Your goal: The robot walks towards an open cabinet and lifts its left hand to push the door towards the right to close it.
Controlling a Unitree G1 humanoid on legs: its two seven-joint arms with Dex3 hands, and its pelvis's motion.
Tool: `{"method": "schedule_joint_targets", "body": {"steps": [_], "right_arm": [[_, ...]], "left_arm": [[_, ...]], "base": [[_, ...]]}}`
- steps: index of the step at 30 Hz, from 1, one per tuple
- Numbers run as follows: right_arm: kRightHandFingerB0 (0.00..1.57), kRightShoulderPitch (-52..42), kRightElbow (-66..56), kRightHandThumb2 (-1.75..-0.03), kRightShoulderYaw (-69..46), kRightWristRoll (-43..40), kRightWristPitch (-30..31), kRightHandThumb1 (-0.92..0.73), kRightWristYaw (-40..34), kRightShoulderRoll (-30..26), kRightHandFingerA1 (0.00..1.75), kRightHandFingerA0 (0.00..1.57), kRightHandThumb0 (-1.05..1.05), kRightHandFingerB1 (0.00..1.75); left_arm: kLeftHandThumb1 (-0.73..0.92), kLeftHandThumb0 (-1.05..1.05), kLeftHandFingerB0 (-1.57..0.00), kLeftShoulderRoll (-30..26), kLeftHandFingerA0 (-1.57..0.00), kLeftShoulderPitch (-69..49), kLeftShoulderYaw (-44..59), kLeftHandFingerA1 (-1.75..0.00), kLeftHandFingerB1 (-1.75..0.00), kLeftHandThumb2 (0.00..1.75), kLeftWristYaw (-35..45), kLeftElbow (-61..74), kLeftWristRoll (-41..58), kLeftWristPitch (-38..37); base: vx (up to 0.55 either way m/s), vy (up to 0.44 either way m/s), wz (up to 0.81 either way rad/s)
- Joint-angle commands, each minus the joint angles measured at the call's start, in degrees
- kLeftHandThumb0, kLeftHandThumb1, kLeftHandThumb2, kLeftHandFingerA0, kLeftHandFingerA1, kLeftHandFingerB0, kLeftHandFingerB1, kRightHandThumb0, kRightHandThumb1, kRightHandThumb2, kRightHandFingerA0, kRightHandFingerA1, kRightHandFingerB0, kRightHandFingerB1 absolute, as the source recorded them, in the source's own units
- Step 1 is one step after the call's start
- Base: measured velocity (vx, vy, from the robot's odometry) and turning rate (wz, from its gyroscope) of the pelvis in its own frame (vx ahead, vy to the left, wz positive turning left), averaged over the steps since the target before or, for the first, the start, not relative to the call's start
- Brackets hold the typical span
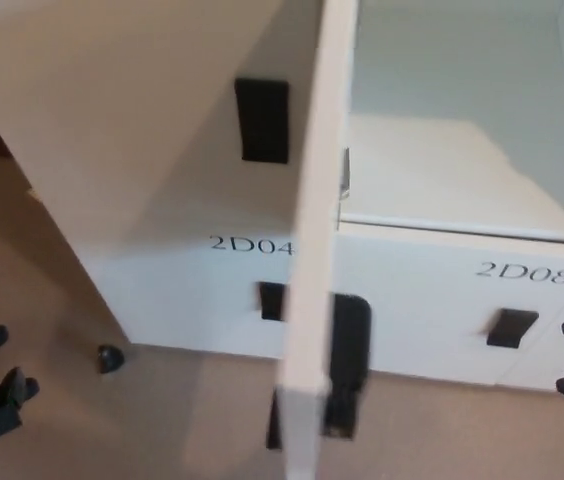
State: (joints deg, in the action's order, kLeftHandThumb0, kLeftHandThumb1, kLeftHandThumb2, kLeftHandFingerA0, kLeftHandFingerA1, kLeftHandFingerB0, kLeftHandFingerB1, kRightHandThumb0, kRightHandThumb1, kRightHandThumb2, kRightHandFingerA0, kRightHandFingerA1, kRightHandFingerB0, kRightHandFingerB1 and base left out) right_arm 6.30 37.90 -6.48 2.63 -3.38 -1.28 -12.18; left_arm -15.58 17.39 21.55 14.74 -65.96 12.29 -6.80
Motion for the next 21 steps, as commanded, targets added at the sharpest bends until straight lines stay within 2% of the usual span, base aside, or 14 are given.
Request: {"method": "schedule_joint_targets", "body": {"steps": [1,10,11,14,15,21], "right_arm": [[0.49,0.8,0.4,-0.61,0.1,0.3,0.2,-0.76,-0.3,-0.4,0.57,0.70,-0.03,0.53],[0.51,1.9,0.9,-0.61,0.2,0.3,0.4,-0.76,-0.4,-0.4,0.58,0.71,-0.02,0.54],[0.51,1.9,1.0,-0.61,0.3,0.5,0.1,-0.75,-0.5,-0.5,0.57,0.72,-0.02,0.54],[0.51,1.9,1.2,-0.61,0.5,0.8,-0.4,-0.75,-0.6,-0.6,0.57,0.72,-0.02,0.54],[0.51,1.9,1.1,-0.61,0.5,0.8,-0.4,-0.75,-0.5,-0.6,0.57,0.71,-0.03,0.54],[0.50,2.0,1.4,-0.61,0.4,0.4,-0.4,-0.75,-0.6,-0.7,0.58,0.71,-0.02,0.54]], "left_arm": [[0.20,-0.22,-0.29,-1.4,-0.41,-0.3,0.3,-1.12,-0.76,1.33,-0.3,-0.2,0.2,-1.2],[0.19,-0.22,-0.30,-1.6,-0.43,0.1,0.0,-1.13,-0.75,1.32,-0.8,-0.3,-0.2,-1.3],[0.25,-0.28,-0.33,-1.5,-0.48,0.2,0.1,-1.02,-0.73,1.23,-0.9,-0.3,0.0,-1.1],[0.25,-0.28,-0.33,-1.4,-0.48,0.2,0.2,-1.02,-0.73,1.23,-1.0,-0.2,0.2,-0.8],[0.19,-0.23,-0.30,-1.5,-0.42,0.2,0.2,-1.13,-0.75,1.32,-0.9,-0.2,0.2,-0.8],[0.18,-0.22,-0.31,-1.5,-0.41,0.1,0.0,-1.11,-0.76,1.32,-0.7,-0.3,0.0,-1.4]], "base": [[0.09,-0.084,-0.10],[0.06,-0.152,0.04],[0.03,-0.191,0.06],[0.03,-0.209,-0.16],[0.01,-0.277,0.49],[0.01,-0.237,-0.04]]}}
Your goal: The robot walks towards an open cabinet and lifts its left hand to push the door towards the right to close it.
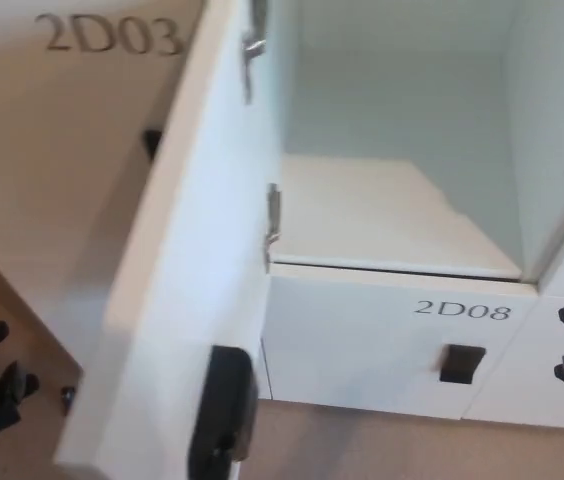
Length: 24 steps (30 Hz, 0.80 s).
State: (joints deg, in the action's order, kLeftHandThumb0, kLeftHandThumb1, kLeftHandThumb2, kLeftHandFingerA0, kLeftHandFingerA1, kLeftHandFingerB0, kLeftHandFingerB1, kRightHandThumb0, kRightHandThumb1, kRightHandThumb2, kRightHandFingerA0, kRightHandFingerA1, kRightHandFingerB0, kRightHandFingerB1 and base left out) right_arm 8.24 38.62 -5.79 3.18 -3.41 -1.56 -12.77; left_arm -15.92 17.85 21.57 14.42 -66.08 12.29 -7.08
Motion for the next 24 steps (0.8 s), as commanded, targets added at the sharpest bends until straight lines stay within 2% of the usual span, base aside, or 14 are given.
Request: {"method": "schedule_joint_targets", "body": {"steps": [1,4,6,7,11,12,16,18,19,21,22,24], "right_arm": [[0.50,0.1,0.8,-0.61,-0.3,-0.2,-0.4,-0.75,-0.3,-0.1,0.58,0.71,-0.02,0.54],[0.50,-0.6,0.0,-0.61,-0.1,0.0,0.7,-0.75,-0.4,0.0,0.57,0.71,-0.05,0.53],[0.50,-0.7,-0.2,-0.61,0.0,0.1,0.9,-0.75,-0.4,0.0,0.57,0.71,-0.05,0.53],[0.50,-0.7,-0.4,-0.61,0.0,0.1,1.4,-0.76,-0.6,0.0,0.57,0.71,-0.04,0.53],[0.50,-1.0,-0.5,-0.61,-0.2,-0.1,1.2,-0.76,-0.6,0.2,0.58,0.71,-0.03,0.54],[0.50,-1.5,-0.5,-0.61,-0.3,-0.2,0.9,-0.76,-0.5,0.2,0.58,0.71,-0.03,0.54],[0.50,-2.6,-0.5,-0.61,-0.4,-0.2,-0.3,-0.75,-0.3,0.1,0.58,0.70,-0.04,0.54],[0.49,-2.7,-0.7,-0.61,-0.3,0.0,0.0,-0.74,-0.5,0.2,0.60,0.71,-0.04,0.53],[0.48,-2.6,-0.7,-0.61,-0.2,0.1,0.3,-0.74,-0.6,0.2,0.59,0.69,-0.04,0.54],[0.48,-2.6,-0.8,-0.61,-0.2,0.2,0.7,-0.74,-0.7,0.2,0.59,0.69,-0.04,0.54],[0.48,-2.8,-0.8,-0.61,-0.4,-0.1,0.5,-0.74,-0.6,0.3,0.59,0.70,-0.03,0.53],[0.48,-2.9,-0.8,-0.61,-0.5,-0.3,0.5,-0.74,-0.5,0.4,0.59,0.70,-0.03,0.53]], "left_arm": [[0.18,-0.22,-0.31,-1.2,-0.41,-0.4,0.0,-1.11,-0.76,1.32,-0.4,-0.3,-0.1,-1.2],[0.24,-0.20,-0.28,-1.3,-0.39,-1.1,-0.5,-1.09,-0.75,1.34,-0.3,-0.2,-0.5,-1.3],[0.24,-0.20,-0.28,-1.3,-0.39,-1.3,-0.6,-1.09,-0.75,1.34,-0.3,-0.1,-0.6,-1.4],[0.19,-0.21,-0.30,-1.2,-0.43,-1.3,-0.5,-1.15,-0.77,1.36,-0.5,-0.1,-0.3,-1.2],[0.19,-0.20,-0.31,-1.0,-0.44,-1.4,-0.4,-1.13,-0.76,1.36,-0.9,-0.2,-0.2,-1.2],[0.21,-0.23,-0.30,-1.0,-0.40,-1.6,-0.5,-1.09,-0.75,1.30,-0.9,-0.2,-0.2,-1.1],[0.22,-0.21,-0.29,-0.8,-0.39,-2.3,-0.8,-1.08,-0.73,1.31,-0.7,0.2,-0.4,-1.0],[0.19,-0.24,-0.30,-0.7,-0.43,-2.5,-1.0,-1.13,-0.76,1.30,-0.4,0.4,-0.5,-1.3],[0.22,-0.25,-0.31,-0.6,-0.41,-2.6,-1.2,-1.15,-0.77,1.22,-0.4,0.6,-0.5,-1.5],[0.22,-0.25,-0.31,-0.5,-0.41,-2.7,-1.3,-1.15,-0.77,1.22,-0.5,0.8,-0.6,-1.6],[0.29,-0.29,-0.32,-0.1,-0.47,-3.1,-1.6,-0.93,-0.69,1.17,-0.3,1.6,-0.7,-1.7],[0.29,-0.29,-0.32,0.0,-0.47,-3.3,-1.8,-0.93,-0.69,1.17,-0.2,1.9,-0.7,-1.7]], "base": [[0.01,-0.100,0.01],[0.00,-0.033,0.00],[0.02,-0.016,-0.03],[0.04,0.096,-0.07],[0.05,0.133,0.02],[0.05,0.134,0.30],[0.06,-0.007,0.10],[0.05,-0.092,0.01],[0.05,-0.095,-0.02],[0.05,-0.095,-0.02],[0.05,-0.095,-0.01],[0.04,-0.097,0.01]]}}
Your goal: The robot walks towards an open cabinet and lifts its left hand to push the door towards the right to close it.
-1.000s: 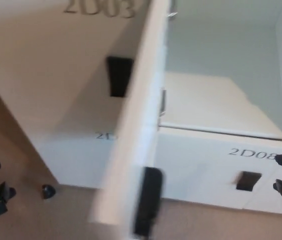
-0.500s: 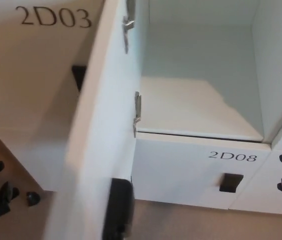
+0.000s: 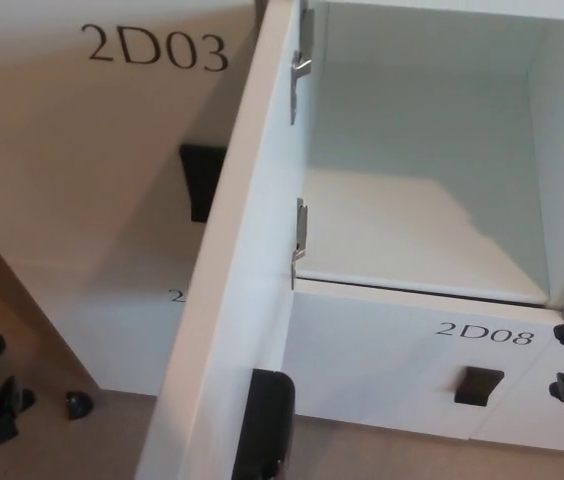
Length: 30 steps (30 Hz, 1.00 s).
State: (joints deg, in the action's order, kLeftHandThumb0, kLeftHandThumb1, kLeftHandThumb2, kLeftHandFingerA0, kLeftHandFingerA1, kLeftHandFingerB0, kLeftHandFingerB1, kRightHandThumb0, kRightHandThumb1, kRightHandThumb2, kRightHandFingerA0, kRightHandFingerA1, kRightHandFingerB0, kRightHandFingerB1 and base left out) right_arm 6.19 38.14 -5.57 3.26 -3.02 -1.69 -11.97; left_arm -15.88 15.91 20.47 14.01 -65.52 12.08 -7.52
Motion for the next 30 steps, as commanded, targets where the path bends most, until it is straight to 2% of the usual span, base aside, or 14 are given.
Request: {"method": "schedule_joint_targets", "body": {"steps": [1,11,12,14,16,17,22,23,24,25,26,28,29,30], "right_arm": [[0.48,-1.0,-0.2,-0.61,-0.7,-0.3,-0.2,-0.75,-0.3,-0.5,0.59,0.69,-0.03,0.53],[0.47,-2.9,-3.7,-0.62,-1.2,-0.3,0.5,-0.77,-1.3,-0.5,0.57,0.68,-0.06,0.51],[0.43,-5.7,-9.0,-0.62,-2.3,-1.0,2.4,-0.80,-1.4,-0.5,0.53,0.64,-0.05,0.48],[0.39,-11.2,-18.6,-0.64,-5.2,-3.8,6.5,-0.86,-0.8,-0.5,0.49,0.58,-0.04,0.45],[0.39,-14.7,-24.5,-0.64,-7.4,-6.1,9.5,-0.86,0.1,-0.4,0.49,0.58,-0.04,0.45],[0.32,-18.6,-28.6,-0.65,-11.1,-9.2,9.8,-0.86,0.8,-0.4,0.49,0.48,-0.06,0.46],[0.32,-30.3,-33.5,-0.64,-21.5,-13.7,8.5,-0.86,3.2,-2.3,0.49,0.42,-0.10,0.44],[0.32,-32.4,-25.9,-0.62,-24.0,-14.0,5.2,-0.84,4.7,-4.4,0.48,0.45,-0.06,0.42],[0.32,-33.5,-20.5,-0.62,-25.5,-14.0,3.1,-0.84,5.8,-5.6,0.48,0.45,-0.06,0.42],[0.36,-35.2,-12.0,-0.64,-27.0,-14.0,0.0,-0.84,7.3,-7.5,0.49,0.48,-0.03,0.42],[0.36,-36.3,-6.5,-0.64,-27.9,-13.9,-1.9,-0.84,8.3,-8.6,0.49,0.48,-0.03,0.42],[0.36,-36.8,-4.2,-0.64,-28.3,-13.9,-2.7,-0.84,8.8,-9.0,0.49,0.48,-0.03,0.42],[0.33,-38.4,0.4,-0.64,-29.1,-14.3,-3.7,-0.85,9.8,-8.9,0.47,0.48,-0.07,0.39],[0.33,-39.5,3.0,-0.64,-29.7,-14.7,-4.2,-0.85,10.5,-8.7,0.47,0.48,-0.07,0.39]], "left_arm": [[0.29,-0.30,-0.33,0.2,-0.49,-1.6,-0.7,-0.95,-0.71,1.16,0.4,1.7,-0.3,-1.4],[0.25,-0.33,-0.36,2.1,-0.51,-3.9,-1.7,-0.97,-0.72,1.12,0.3,5.5,-0.2,-1.8],[0.17,-0.26,-0.31,2.4,-0.40,-4.2,-1.7,-1.16,-0.76,1.20,0.2,6.2,0.0,-1.8],[0.16,-0.24,-0.28,2.9,-0.36,-5.2,-1.4,-1.14,-0.74,1.20,0.4,7.7,0.5,-1.7],[0.16,-0.24,-0.28,3.1,-0.36,-6.2,-1.1,-1.14,-0.74,1.20,0.8,8.8,1.0,-1.6],[0.20,-0.28,-0.28,3.8,-0.33,-7.2,-1.0,-1.19,-0.76,1.14,0.4,10.3,1.3,-1.7],[0.26,-0.36,-0.30,6.3,-0.34,-10.3,-1.4,-1.26,-0.81,1.09,-0.7,17.3,1.5,-2.1],[0.36,-0.45,-0.33,7.5,-0.35,-11.1,-2.3,-1.22,-0.79,0.89,-0.3,21.3,1.5,-2.0],[0.36,-0.45,-0.33,8.4,-0.35,-11.7,-3.0,-1.22,-0.79,0.89,0.0,24.0,1.6,-1.7],[0.40,-0.49,-0.33,10.3,-0.39,-12.3,-4.8,-1.11,-0.74,0.77,-0.2,29.0,1.3,-0.5],[0.40,-0.49,-0.33,11.6,-0.39,-12.7,-6.1,-1.11,-0.74,0.77,-0.4,32.5,1.0,0.5],[0.40,-0.49,-0.33,12.3,-0.39,-13.0,-6.8,-1.11,-0.74,0.77,-0.7,34.5,0.8,1.3],[0.37,-0.53,-0.46,15.9,-0.60,-11.9,-10.0,-0.93,-0.67,0.73,-2.8,38.4,-0.5,3.2],[0.37,-0.53,-0.46,18.3,-0.60,-11.0,-12.1,-0.93,-0.67,0.73,-4.4,40.8,-1.4,4.4]], "base": [[0.04,-0.097,0.02],[0.04,-0.092,0.02],[0.03,-0.087,0.02],[0.02,-0.088,0.01],[0.02,-0.088,0.01],[0.02,-0.089,0.02],[0.02,-0.088,0.02],[0.01,-0.087,0.03],[0.01,-0.087,0.02],[0.01,-0.088,0.00],[0.01,-0.088,0.03],[0.00,-0.085,0.04],[0.00,-0.084,0.05],[-0.01,-0.085,0.02]]}}
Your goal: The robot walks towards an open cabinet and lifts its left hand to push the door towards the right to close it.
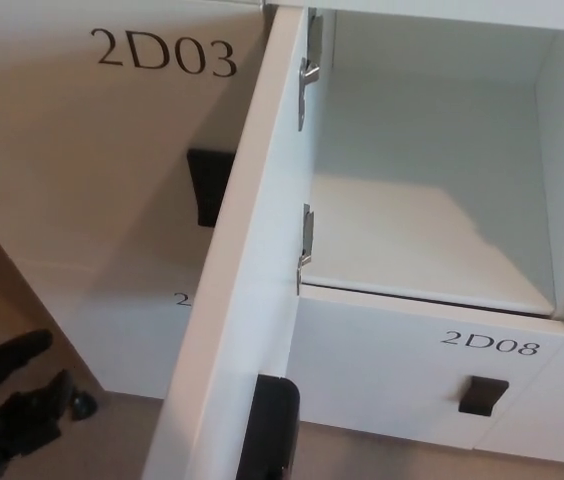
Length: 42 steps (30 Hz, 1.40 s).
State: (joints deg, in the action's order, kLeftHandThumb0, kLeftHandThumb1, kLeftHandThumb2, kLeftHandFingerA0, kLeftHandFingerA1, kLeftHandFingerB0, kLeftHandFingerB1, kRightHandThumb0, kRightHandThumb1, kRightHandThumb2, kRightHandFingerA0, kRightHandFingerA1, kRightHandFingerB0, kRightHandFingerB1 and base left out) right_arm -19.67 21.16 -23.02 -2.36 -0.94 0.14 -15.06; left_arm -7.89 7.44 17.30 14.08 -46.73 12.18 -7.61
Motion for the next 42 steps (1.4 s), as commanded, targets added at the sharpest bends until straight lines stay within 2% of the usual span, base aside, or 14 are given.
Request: {"method": "schedule_joint_targets", "body": {"steps": [1,3,4,11,13,14,16,19,27,28,31,32,37,42], "right_arm": [[0.24,-13.9,25.5,-0.98,-11.6,-8.1,-7.5,-0.62,7.6,-5.2,0.64,0.50,-0.07,0.51],[0.24,-13.9,29.4,-0.98,-11.1,-7.3,-8.4,-0.62,6.7,-5.0,0.64,0.50,-0.07,0.51],[0.37,-13.9,31.5,-0.63,-10.1,-6.1,-10.0,-0.81,6.3,-4.5,0.45,0.53,-0.09,0.38],[0.35,-15.7,32.0,-0.63,-7.5,-4.6,-18.9,-0.80,6.8,-1.1,0.44,0.50,-0.11,0.38],[0.38,-17.8,31.1,-0.61,-2.5,2.3,-23.1,-0.75,0.8,-2.3,0.40,0.47,-0.14,0.38],[0.38,-18.3,30.0,-0.61,-1.1,4.4,-24.0,-0.75,-1.1,-2.9,0.40,0.47,-0.14,0.38],[0.38,-18.5,28.8,-0.61,-0.4,5.5,-24.4,-0.75,-2.1,-3.4,0.40,0.47,-0.14,0.38],[0.38,-18.0,28.3,-0.61,-0.1,5.7,-24.2,-0.75,-2.2,-3.9,0.40,0.47,-0.14,0.38],[0.38,-16.8,30.5,-0.61,0.6,5.3,-24.8,-0.75,-2.0,-3.8,0.40,0.47,-0.14,0.38],[0.38,-16.3,30.7,-0.61,0.7,5.2,-24.8,-0.75,-1.9,-4.0,0.40,0.47,-0.14,0.38],[0.38,-15.8,31.1,-0.61,0.7,4.9,-24.9,-0.75,-1.8,-4.2,0.40,0.47,-0.14,0.38],[0.38,-15.4,31.3,-0.61,0.9,4.9,-24.9,-0.75,-1.8,-4.2,0.40,0.47,-0.14,0.38],[0.38,-14.3,32.2,-0.61,1.9,4.9,-25.4,-0.75,-2.1,-3.9,0.40,0.47,-0.14,0.38],[0.38,-13.6,32.7,-0.61,2.9,5.2,-26.1,-0.75,-2.9,-3.2,0.40,0.47,-0.14,0.38]], "left_arm": [[0.35,-0.40,-0.58,16.7,-0.74,0.1,-15.5,-0.63,-0.51,0.62,-5.4,22.9,-4.3,5.3],[0.35,-0.40,-0.58,21.0,-0.74,1.8,-20.1,-0.63,-0.51,0.62,-5.8,23.4,-6.3,5.8],[0.34,-0.57,-0.68,26.8,-0.85,4.2,-29.5,-0.46,-0.43,0.55,-5.7,20.9,-12.3,4.6],[0.36,-0.48,-0.47,51.8,-0.64,8.8,-73.6,-0.55,-0.47,0.75,0.2,4.6,-23.2,7.0],[0.65,-0.34,-0.35,53.8,-0.46,8.3,-82.9,-0.38,-0.35,0.59,3.3,5.2,-19.6,7.7],[0.92,-0.26,0.00,52.8,0.00,5.7,-89.1,-0.21,-0.05,1.07,4.9,7.5,-17.3,6.5],[0.92,-0.26,0.00,51.3,0.00,2.5,-95.3,-0.21,-0.05,1.07,6.1,10.3,-15.2,5.0],[0.92,-0.37,0.00,47.0,0.00,0.0,-96.6,-0.02,0.00,1.11,7.4,14.1,-16.0,4.1],[0.90,-0.34,-0.11,43.4,-0.19,3.7,-92.3,-0.29,-0.25,0.68,6.6,19.8,-14.4,11.6],[0.67,-0.17,-0.10,43.1,-0.10,4.7,-90.3,-0.50,-0.50,1.12,6.7,20.0,-14.1,11.3],[0.67,-0.17,-0.10,42.5,-0.10,5.8,-88.3,-0.50,-0.50,1.12,6.5,20.5,-13.6,11.0],[0.74,-0.29,-0.29,41.6,-0.36,6.6,-87.0,-0.33,-0.30,0.62,6.4,21.5,-13.5,11.4],[0.47,-0.39,-0.41,39.4,-0.53,13.1,-79.3,-0.47,-0.42,0.71,5.4,22.1,-14.6,12.1],[0.21,-0.37,-0.85,39.0,-0.90,33.3,-64.3,-0.46,-0.45,0.49,3.9,15.4,-16.6,9.6]], "base": [[-0.01,-0.085,0.02],[-0.01,-0.088,0.01],[-0.01,-0.084,0.03],[-0.01,-0.036,0.02],[0.00,0.000,0.10],[0.00,0.000,0.00],[0.00,0.000,0.00],[0.00,0.000,0.00],[0.00,0.000,0.00],[0.00,0.000,0.00],[0.00,0.000,0.00],[0.00,0.000,0.00],[0.00,0.000,0.00],[0.00,0.000,0.00]]}}
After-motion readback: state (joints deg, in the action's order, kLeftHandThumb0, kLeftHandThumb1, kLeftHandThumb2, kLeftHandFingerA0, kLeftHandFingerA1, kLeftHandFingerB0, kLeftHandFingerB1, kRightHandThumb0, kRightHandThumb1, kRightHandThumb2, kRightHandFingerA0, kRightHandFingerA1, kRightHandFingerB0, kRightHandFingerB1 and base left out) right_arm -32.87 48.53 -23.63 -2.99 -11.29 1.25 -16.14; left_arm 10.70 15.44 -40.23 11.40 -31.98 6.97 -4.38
